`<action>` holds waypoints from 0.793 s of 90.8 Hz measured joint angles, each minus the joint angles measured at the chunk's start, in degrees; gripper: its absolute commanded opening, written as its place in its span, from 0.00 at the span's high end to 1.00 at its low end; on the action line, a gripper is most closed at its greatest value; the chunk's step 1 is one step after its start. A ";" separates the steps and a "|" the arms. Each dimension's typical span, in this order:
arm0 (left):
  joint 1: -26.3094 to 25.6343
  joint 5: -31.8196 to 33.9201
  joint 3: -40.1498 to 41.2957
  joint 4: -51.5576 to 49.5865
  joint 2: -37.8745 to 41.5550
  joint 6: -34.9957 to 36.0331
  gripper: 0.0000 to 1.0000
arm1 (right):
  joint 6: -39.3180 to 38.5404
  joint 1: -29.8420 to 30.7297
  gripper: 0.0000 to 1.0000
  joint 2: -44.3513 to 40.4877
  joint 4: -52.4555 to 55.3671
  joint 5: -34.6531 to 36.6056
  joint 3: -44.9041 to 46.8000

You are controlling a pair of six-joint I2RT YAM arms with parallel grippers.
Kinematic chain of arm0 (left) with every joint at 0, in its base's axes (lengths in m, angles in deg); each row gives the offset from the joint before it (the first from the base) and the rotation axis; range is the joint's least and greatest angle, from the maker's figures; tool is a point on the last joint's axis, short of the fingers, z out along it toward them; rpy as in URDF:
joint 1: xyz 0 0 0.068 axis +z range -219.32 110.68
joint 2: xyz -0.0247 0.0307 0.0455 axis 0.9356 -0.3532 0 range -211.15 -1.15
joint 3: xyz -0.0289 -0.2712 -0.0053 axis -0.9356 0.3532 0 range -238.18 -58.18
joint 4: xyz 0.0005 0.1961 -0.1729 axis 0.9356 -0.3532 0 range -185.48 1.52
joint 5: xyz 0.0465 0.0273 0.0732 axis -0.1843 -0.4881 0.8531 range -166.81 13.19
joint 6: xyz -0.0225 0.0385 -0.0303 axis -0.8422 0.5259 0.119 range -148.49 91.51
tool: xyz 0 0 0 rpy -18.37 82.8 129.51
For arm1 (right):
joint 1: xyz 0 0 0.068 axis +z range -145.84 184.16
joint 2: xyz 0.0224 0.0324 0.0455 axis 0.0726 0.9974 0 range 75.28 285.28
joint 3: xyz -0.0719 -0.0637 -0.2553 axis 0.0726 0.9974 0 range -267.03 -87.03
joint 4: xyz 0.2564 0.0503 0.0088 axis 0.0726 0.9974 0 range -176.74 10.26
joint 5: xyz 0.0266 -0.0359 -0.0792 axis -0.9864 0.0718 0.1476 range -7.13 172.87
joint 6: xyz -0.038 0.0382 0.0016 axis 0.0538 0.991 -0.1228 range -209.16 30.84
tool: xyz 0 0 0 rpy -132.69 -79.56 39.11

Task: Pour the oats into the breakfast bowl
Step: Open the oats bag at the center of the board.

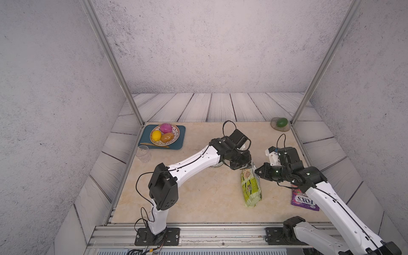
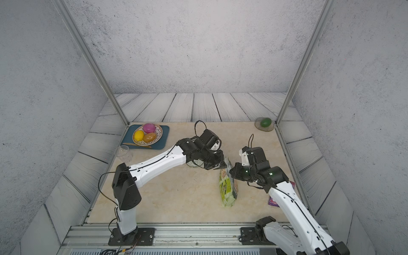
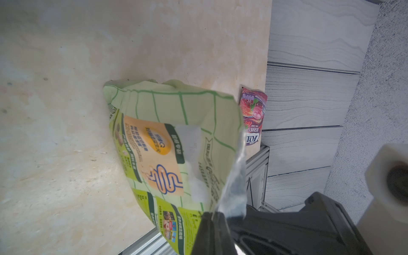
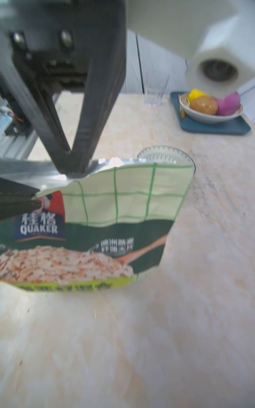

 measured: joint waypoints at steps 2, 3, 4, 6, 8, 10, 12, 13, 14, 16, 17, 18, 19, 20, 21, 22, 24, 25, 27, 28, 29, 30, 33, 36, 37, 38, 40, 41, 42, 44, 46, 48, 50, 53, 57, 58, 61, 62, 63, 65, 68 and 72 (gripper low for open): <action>-0.02 -0.02 0.31 0.31 0.00 -0.04 1.00 | -0.46 0.26 1.00 0.02 0.55 1.51 -0.09; -0.02 0.00 0.52 0.50 0.00 -0.11 1.00 | -0.61 0.46 1.00 0.04 0.81 2.43 -0.09; -0.02 -0.04 0.72 0.61 0.00 -0.20 1.00 | -0.92 0.63 1.00 0.04 1.05 3.32 -0.09; -0.02 -0.04 1.05 0.76 0.00 -0.24 1.00 | -1.25 1.01 1.00 0.09 1.55 4.72 -0.09; -0.02 -0.09 1.42 0.94 0.00 -0.39 1.00 | -1.57 1.40 1.00 0.15 2.03 6.08 -0.09; 0.00 -0.17 1.70 1.07 0.00 -0.44 1.00 | -1.95 1.81 1.00 0.24 2.49 7.61 -0.09; 0.02 -0.20 1.88 1.14 0.00 -0.48 1.00 | -2.23 2.16 1.00 0.31 2.82 8.81 -0.09; 0.02 -0.22 1.99 1.20 0.00 -0.50 1.00 | -2.36 2.32 1.00 0.35 2.95 9.44 -0.09; 0.02 -0.22 2.05 1.25 0.00 -0.55 1.00 | -2.47 2.47 1.00 0.37 3.10 9.99 -0.09; 0.02 -0.22 2.21 1.31 0.00 -0.59 1.00 | -2.78 2.78 1.00 0.39 3.39 11.28 -0.09; 0.02 -0.22 2.27 1.33 0.00 -0.61 1.00 | -2.86 2.91 1.00 0.39 3.50 11.76 -0.09; 0.04 -0.22 2.32 1.38 0.00 -0.66 1.00 | -2.95 2.99 1.00 0.42 3.65 12.33 -0.09; 0.04 -0.22 2.34 1.38 0.00 -0.66 1.00 | -3.02 3.08 1.00 0.42 3.76 12.90 -0.09; 0.04 -0.22 2.40 1.49 0.00 -0.70 1.00 | -3.08 3.17 1.00 0.42 3.87 13.35 -0.09; 0.04 -0.22 2.45 1.53 0.00 -0.72 1.00 | -3.21 3.23 1.00 0.42 4.04 14.03 -0.09; 0.04 -0.22 2.51 1.60 0.00 -0.79 1.00 | -3.26 3.30 1.00 0.42 4.17 14.53 -0.13; 0.07 -0.22 2.62 1.68 0.00 -0.81 1.00 | -3.41 3.37 1.00 0.42 4.55 15.50 -0.22; 0.09 -0.20 2.64 1.68 0.00 -0.81 1.00 | -3.43 3.39 1.00 0.42 4.72 16.00 -0.33; 0.09 -0.17 2.69 1.66 0.00 -0.83 1.00 | -3.65 3.41 1.00 0.46 5.20 17.07 -0.52; 0.13 -0.15 2.69 1.66 0.00 -0.83 1.00 | -3.74 3.41 1.00 0.48 5.46 17.51 -0.70; 0.20 -0.13 2.69 1.64 0.00 -0.83 1.00 | -3.87 3.41 1.00 0.50 5.79 17.94 -0.87; 0.22 -0.13 2.69 1.64 0.00 -0.83 1.00 | -3.93 3.41 1.00 0.57 6.08 18.40 -1.11; 0.37 -0.09 2.69 1.57 0.02 -0.79 1.00 | -4.24 3.43 1.00 0.74 7.17 19.69 -2.03; 0.59 -0.04 2.49 1.25 0.09 -0.59 1.00 | -4.50 3.50 1.00 0.98 8.17 20.81 -3.19; 0.70 -0.02 2.38 1.05 0.09 -0.52 1.00 | -4.70 3.52 1.00 1.09 8.57 21.35 -3.78; 0.79 -0.02 2.16 0.72 0.09 -0.42 1.00 | -4.81 3.54 1.00 1.16 8.90 21.70 -4.22; 0.94 0.00 1.75 0.13 0.09 -0.26 1.00 | -5.03 3.56 1.00 1.29 9.40 22.36 -5.11; 1.05 0.00 1.46 -0.20 0.09 -0.15 1.00 | -5.20 3.56 1.00 1.36 9.70 22.73 -5.53; 1.16 -0.04 1.07 -0.63 0.09 -0.04 1.00 | -5.33 3.61 1.00 1.44 10.05 23.10 -6.16; 1.33 0.00 0.31 -1.49 0.09 0.20 1.00 | -5.57 3.63 1.00 1.51 10.38 23.82 -7.04; 1.51 0.02 -0.57 -2.25 0.09 0.46 1.00 | -5.79 3.65 1.00 1.55 10.60 24.55 -7.87; 1.66 0.04 -1.75 -3.19 0.09 0.76 1.00 | -5.97 3.65 1.00 1.57 10.82 25.22 -8.59; 1.84 0.17 -2.86 -3.93 0.09 1.09 1.00 | -6.23 3.65 1.00 1.55 10.99 25.86 -9.25; 2.05 0.24 -4.63 -5.03 0.09 1.51 1.00 | -6.54 3.65 1.00 1.55 11.21 26.60 -9.88; 2.23 0.33 -6.67 -6.36 0.09 2.03 1.00 | -7.06 3.65 1.00 1.68 11.28 27.74 -10.91; 2.25 0.39 -7.08 -6.69 0.09 2.16 1.00 | -7.13 3.65 1.00 1.75 11.26 27.98 -11.19; 2.34 0.44 -8.44 -7.63 0.09 2.54 1.00 | -7.48 3.65 1.00 1.99 11.26 28.79 -12.22; 2.36 0.44 -8.83 -7.91 0.09 2.62 1.00 | -7.54 3.65 1.00 2.14 11.23 28.94 -12.52; 2.38 0.42 -9.22 -8.11 0.09 2.69 1.00 | -7.67 3.65 1.00 2.23 11.21 29.09 -12.83; 2.45 0.46 -10.10 -8.70 0.09 2.95 1.00 | -7.80 3.65 1.00 2.54 11.08 29.33 -13.46; 2.56 0.55 -11.08 -9.20 0.09 3.32 1.00 | -7.96 3.65 1.00 3.06 10.84 29.77 -14.29; 2.75 0.66 -12.33 -9.75 0.04 3.65 1.00 | -8.22 3.65 1.00 3.93 10.38 30.27 -15.26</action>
